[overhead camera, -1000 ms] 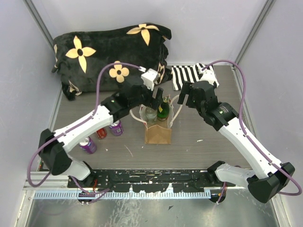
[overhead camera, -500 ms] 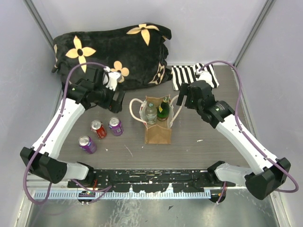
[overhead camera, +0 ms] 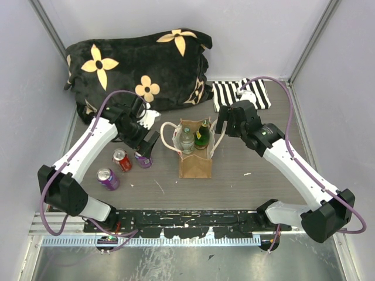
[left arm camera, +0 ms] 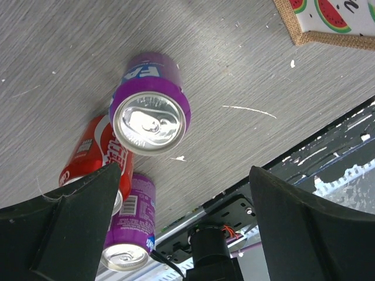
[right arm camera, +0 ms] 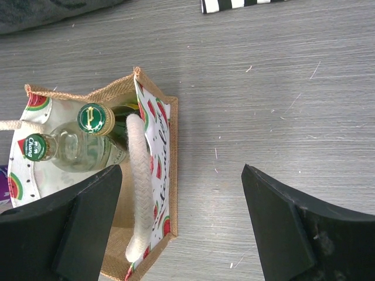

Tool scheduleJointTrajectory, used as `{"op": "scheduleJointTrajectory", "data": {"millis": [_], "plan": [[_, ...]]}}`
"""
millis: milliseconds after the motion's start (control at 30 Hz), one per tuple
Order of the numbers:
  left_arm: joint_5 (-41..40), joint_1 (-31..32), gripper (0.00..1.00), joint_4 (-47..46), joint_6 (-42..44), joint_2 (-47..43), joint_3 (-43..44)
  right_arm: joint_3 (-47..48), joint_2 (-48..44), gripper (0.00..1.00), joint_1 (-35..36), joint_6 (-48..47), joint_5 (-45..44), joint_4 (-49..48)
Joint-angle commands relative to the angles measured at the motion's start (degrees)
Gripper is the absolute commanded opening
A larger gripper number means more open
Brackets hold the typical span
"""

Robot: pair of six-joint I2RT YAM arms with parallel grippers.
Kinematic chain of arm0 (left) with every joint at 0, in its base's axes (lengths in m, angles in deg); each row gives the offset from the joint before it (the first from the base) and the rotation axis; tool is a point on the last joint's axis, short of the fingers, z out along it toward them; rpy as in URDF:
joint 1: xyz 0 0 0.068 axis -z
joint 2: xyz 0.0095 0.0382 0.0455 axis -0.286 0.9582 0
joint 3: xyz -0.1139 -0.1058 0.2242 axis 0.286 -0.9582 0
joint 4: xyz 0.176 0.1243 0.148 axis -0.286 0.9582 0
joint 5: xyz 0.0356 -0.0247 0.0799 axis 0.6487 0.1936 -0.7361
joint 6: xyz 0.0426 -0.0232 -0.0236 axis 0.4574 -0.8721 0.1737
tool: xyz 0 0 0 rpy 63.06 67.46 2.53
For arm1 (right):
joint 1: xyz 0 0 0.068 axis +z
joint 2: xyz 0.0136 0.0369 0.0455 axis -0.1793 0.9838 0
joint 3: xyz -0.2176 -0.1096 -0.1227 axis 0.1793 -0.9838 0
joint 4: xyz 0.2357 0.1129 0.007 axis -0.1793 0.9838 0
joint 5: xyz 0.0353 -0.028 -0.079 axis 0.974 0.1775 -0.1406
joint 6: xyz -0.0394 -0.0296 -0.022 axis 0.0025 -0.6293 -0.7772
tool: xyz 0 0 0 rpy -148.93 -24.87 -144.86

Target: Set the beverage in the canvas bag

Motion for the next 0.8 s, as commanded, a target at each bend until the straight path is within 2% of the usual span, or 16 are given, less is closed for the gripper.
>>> {"op": "scheduleJointTrajectory", "data": {"millis": [0, 300, 567, 700, 767], "plan": [[-0.19, 0.85, 0.98, -2.95, 1.15, 2.27, -1.67, 0.01, -2.13, 0.89, -0.42, 0.04, 0.25, -1.26], [-4.15, 0.86, 0.98, -6.86, 3.82, 6.53, -4.12, -0.69, -3.32, 0.89, -1.53, 0.04, -0.20, -0.73], [-3.51, 0.86, 1.00, -9.41, 3.94, 8.55, -6.29, -0.70, -3.19, 0.89, -2.27, 0.02, -0.02, -0.72], [-2.99, 0.86, 0.89, -11.15, 3.91, 9.06, -8.24, -0.48, -2.85, 0.89, -2.53, 0.04, -0.09, -0.72], [-2.88, 0.91, 0.71, -11.94, 3.63, 9.23, -8.76, -0.39, -2.64, 0.89, -2.59, 0.02, -0.10, -0.72]]}}
